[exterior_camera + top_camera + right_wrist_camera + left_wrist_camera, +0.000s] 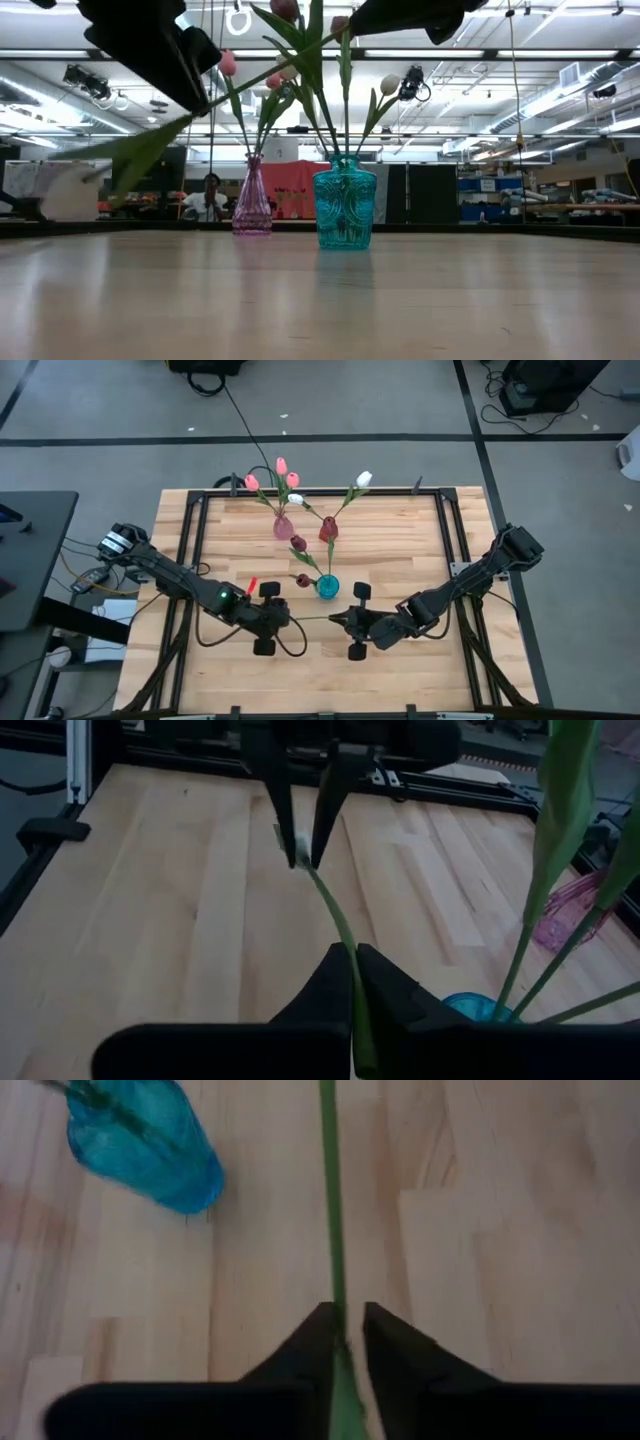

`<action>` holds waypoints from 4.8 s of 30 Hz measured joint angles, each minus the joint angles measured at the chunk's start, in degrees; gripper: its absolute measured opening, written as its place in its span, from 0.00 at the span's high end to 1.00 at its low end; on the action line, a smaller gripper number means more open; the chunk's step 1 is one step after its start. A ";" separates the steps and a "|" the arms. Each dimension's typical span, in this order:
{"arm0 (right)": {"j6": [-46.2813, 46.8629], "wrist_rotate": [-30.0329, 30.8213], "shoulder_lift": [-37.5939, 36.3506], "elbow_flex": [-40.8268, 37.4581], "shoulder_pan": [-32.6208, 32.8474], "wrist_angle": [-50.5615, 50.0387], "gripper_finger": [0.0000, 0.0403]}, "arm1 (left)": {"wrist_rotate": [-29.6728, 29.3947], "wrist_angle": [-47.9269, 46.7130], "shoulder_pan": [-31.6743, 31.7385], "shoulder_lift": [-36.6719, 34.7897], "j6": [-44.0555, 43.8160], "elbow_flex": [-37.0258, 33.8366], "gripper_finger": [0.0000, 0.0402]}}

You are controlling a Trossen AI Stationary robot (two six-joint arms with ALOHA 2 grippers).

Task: Sort flowers into vase by color
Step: Put the white flower into the red vase

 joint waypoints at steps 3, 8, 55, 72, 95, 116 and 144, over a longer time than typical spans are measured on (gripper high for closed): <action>0.04 0.50 0.00 0.00 0.00 -0.09 0.98 | -0.04 0.69 -0.02 -0.07 0.00 0.04 0.74; 0.01 7.54 0.00 0.00 0.00 0.28 0.98 | -0.26 6.19 -2.43 -0.07 1.34 -0.90 0.65; -47.65 8.92 0.00 0.00 6.42 57.29 0.97 | -2.02 109.63 -3.37 -4.90 49.62 -19.81 0.69; -41.03 26.70 -0.04 0.02 6.83 48.79 0.71 | -13.25 93.67 -3.37 -6.27 56.74 -13.48 0.99; 8.00 4.79 -0.07 0.02 1.33 1.97 0.43 | -16.37 11.38 -1.80 -9.75 32.46 16.40 0.99; 1.67 -9.73 -0.17 7.58 -0.58 3.55 0.43 | 6.19 1.83 -0.26 -7.07 20.18 18.30 0.98; -11.19 -12.24 0.00 7.61 -6.10 19.23 0.64 | 9.66 6.03 6.78 0.31 18.21 18.27 0.98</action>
